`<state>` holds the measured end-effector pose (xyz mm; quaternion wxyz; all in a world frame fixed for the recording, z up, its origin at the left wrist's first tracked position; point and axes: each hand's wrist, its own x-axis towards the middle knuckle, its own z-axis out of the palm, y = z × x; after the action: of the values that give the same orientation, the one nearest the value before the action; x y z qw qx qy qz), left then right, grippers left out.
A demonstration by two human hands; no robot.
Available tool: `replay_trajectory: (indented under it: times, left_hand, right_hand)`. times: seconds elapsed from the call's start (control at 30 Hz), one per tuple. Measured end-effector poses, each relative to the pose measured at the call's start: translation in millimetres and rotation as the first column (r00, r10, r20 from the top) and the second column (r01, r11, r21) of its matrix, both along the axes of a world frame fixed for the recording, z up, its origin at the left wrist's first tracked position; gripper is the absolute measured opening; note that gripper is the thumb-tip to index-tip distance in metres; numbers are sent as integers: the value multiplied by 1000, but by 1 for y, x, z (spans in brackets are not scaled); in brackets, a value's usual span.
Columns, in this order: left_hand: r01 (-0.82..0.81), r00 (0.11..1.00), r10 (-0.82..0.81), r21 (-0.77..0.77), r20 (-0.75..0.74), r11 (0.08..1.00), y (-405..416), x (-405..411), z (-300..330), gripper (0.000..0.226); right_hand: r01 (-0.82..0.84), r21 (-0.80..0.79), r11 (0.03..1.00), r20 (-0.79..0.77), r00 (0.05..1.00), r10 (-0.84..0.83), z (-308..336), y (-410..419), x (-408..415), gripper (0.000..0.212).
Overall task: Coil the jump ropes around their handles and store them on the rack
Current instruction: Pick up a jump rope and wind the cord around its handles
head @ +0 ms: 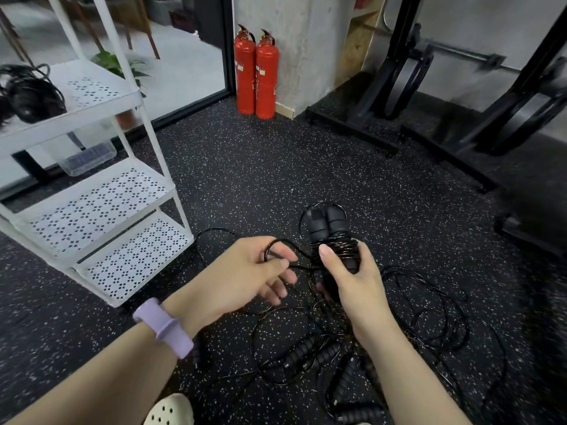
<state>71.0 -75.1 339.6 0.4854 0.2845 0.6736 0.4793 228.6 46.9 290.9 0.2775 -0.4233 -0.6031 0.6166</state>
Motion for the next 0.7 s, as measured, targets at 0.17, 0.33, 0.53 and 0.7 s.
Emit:
replay_trajectory:
  times: [0.17, 0.33, 0.53, 0.7]
  left_hand:
    - [-26, 872, 44, 44, -488, 999, 2, 0, -3, 15]
    - [-36, 801, 111, 138, -588, 990, 3, -2, -4, 12]
    - [-5, 763, 96, 142, -639, 990, 1, 0, -11, 8]
    - [-79, 809, 191, 219, -556, 973, 4, 3, -14, 17]
  right_hand:
    - [-61, 80, 995, 78, 995, 55, 0, -4, 0, 39]
    - [-159, 114, 981, 138, 980, 143, 2, -5, 1, 37]
    - [-245, 184, 952, 235, 951, 199, -1, -6, -1, 37]
    - [-260, 177, 949, 252, 944, 212, 1, -5, 3, 40]
